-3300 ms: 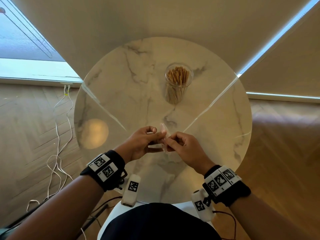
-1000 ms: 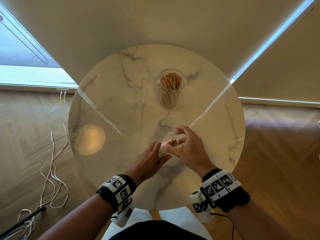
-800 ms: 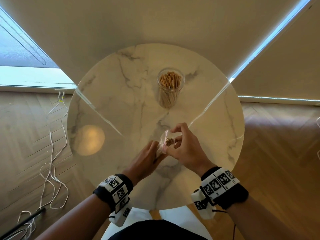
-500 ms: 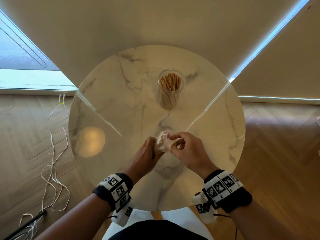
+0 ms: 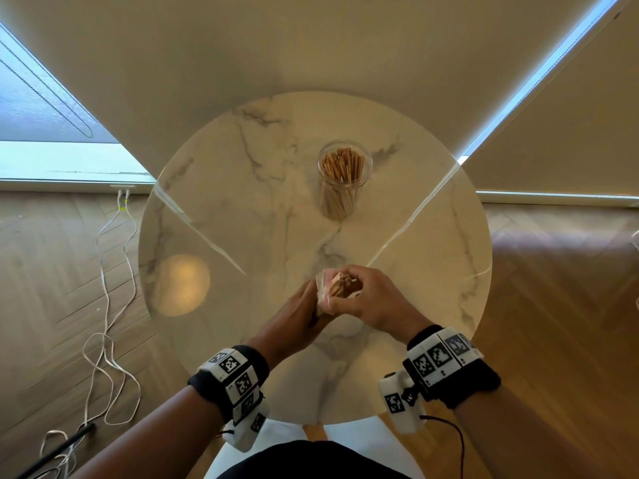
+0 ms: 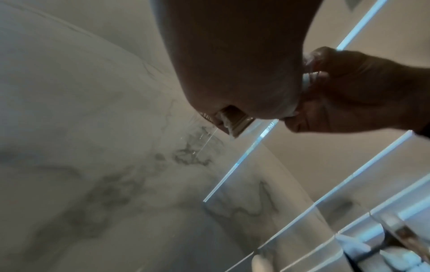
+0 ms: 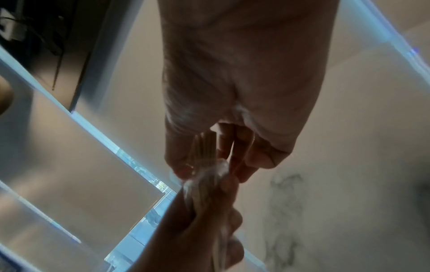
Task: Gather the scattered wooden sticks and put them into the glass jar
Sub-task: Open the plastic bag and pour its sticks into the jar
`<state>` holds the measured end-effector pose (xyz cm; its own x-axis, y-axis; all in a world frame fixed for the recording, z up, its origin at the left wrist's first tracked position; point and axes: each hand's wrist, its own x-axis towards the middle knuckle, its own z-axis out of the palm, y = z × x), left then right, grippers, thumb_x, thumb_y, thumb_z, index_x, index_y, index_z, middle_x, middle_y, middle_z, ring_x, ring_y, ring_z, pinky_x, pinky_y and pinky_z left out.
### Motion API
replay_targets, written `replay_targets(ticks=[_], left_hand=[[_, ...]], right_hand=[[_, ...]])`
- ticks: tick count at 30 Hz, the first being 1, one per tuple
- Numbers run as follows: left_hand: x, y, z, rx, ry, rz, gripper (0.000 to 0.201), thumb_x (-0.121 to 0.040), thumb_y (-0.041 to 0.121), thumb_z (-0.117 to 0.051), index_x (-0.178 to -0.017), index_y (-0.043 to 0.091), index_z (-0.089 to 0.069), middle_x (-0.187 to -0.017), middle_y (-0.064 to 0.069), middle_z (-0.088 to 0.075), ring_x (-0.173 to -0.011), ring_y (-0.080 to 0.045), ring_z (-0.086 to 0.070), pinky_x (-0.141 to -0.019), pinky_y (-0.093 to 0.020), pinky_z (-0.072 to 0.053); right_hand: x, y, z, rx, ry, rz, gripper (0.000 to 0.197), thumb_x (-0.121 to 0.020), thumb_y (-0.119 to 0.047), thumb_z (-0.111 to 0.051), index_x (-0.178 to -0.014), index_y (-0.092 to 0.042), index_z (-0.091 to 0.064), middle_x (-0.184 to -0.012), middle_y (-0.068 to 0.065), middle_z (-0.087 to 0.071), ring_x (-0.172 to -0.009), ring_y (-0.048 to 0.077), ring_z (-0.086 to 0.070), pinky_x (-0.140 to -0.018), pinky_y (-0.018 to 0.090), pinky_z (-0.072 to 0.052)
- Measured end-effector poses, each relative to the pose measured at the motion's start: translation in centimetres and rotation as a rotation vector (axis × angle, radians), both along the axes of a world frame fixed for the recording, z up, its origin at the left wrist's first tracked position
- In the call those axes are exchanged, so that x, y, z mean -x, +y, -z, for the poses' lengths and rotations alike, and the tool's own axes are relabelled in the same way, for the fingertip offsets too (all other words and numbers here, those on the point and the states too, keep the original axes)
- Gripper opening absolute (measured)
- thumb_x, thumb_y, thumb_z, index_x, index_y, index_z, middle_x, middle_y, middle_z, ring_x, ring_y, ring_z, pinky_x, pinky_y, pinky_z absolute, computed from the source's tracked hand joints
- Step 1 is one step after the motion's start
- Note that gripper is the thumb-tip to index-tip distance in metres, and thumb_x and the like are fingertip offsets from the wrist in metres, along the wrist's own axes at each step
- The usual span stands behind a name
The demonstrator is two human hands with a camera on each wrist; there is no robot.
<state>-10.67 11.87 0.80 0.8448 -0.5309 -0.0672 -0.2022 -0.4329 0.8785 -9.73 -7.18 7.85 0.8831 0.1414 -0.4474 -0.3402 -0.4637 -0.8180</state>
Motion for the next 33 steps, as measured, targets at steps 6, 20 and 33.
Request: replay_targets(ticks=[6,20,33], left_hand=[[-0.7,-1.5,-1.5,0.040,0.004,0.025,0.043,-0.104,0.038,-0.058,-0.141,0.017,-0.050,-0.133,0.005,-0.059,-0.122,-0.005,-0.060,-0.102,-0.023,-0.053],[-0.1,-0.8,-0.7,-0.354,0.284,0.052,0.046,-0.098,0.056,-0.059,-0.127,0.023,-0.047,-0.109,0.000,-0.070,-0.090,-0.019,-0.069,-0.083,-0.043,-0.061],[1.1,0.5,2.0,-0.383,0.138,-0.149,0.095,-0.076,0.075,-0.067,-0.149,0.024,-0.034,-0.142,0.004,-0.045,-0.130,-0.020,-0.047,-0.113,-0.038,-0.038]], right_hand=[[1.4,2.2,1.3,-0.172,0.028,0.201,0.029,-0.088,-0.029,-0.078,-0.117,-0.029,-0.071,-0.109,-0.011,-0.073,-0.099,0.007,-0.066,-0.085,0.024,-0.057],[-2.2,0.7,2.6,-0.663,0.019,0.852,0.034,-0.107,-0.020,-0.043,-0.109,0.011,-0.059,-0.092,0.018,-0.073,-0.089,0.030,-0.072,-0.088,0.042,-0.060],[-5.9,-3.4,0.9,-0.884,0.019,1.234,0.033,-0.105,-0.022,-0.049,-0.073,-0.020,-0.039,-0.057,-0.004,-0.033,-0.047,0.010,-0.027,-0.043,0.024,-0.028]])
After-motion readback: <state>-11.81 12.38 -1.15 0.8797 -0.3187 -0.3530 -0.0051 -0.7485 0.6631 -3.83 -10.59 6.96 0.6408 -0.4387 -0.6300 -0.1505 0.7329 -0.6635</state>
